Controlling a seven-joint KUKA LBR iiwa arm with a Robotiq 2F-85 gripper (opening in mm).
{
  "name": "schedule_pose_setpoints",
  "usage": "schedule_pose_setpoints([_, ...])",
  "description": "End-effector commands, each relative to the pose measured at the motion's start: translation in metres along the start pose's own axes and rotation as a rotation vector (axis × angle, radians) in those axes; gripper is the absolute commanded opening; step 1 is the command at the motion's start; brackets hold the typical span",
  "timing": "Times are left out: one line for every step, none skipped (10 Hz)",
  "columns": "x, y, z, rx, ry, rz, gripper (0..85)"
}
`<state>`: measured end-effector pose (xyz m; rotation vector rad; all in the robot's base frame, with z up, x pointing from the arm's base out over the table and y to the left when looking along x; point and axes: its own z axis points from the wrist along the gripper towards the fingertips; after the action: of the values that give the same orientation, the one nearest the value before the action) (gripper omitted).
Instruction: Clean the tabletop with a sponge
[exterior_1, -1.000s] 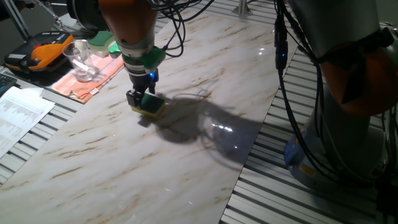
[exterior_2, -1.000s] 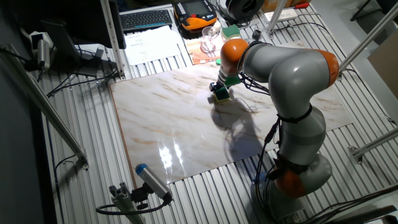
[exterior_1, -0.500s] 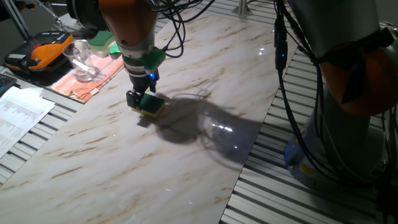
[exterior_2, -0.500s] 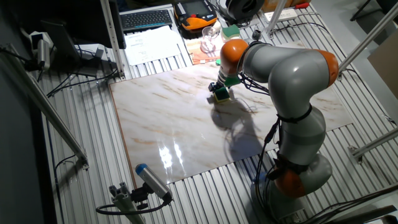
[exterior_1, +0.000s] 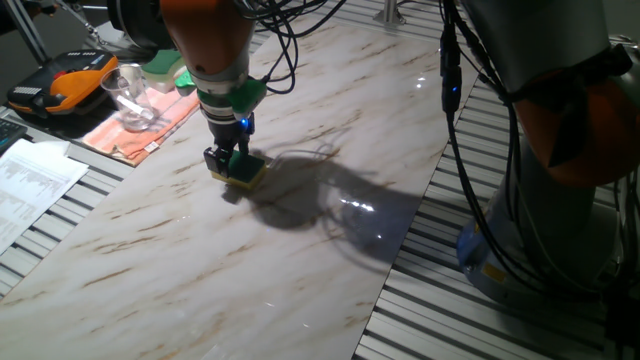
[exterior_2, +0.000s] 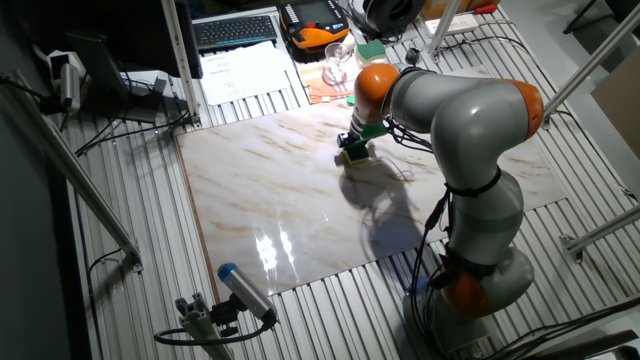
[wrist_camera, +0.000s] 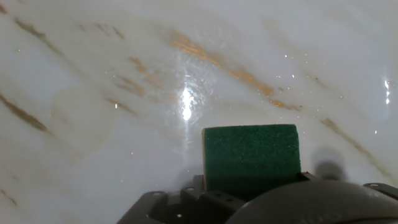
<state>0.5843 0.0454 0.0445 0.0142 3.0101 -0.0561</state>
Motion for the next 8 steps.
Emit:
schedule_pose_setpoints([0.0000, 0.0000, 0.0000, 0.000, 0.000, 0.000, 68.0])
schedule_pose_setpoints([0.0000, -0.0002, -0.0005, 0.002, -0.003, 0.000, 68.0])
schedule_pose_setpoints([-0.0001, -0.0003, -0.0015, 0.003, -0.005, 0.000, 68.0])
schedule_pose_setpoints([-0.0003, -0.0008, -0.0019, 0.002, -0.006, 0.000, 85.0])
schedule_pose_setpoints([-0.0004, -0.0006, -0.0014, 0.003, -0.009, 0.002, 85.0])
schedule_pose_setpoints([-0.0004, -0.0008, -0.0002, 0.002, -0.009, 0.002, 85.0])
schedule_pose_setpoints([-0.0004, -0.0003, 0.0013, 0.002, -0.009, 0.002, 85.0])
schedule_pose_setpoints([-0.0005, 0.0000, 0.0032, 0.003, -0.011, 0.000, 85.0])
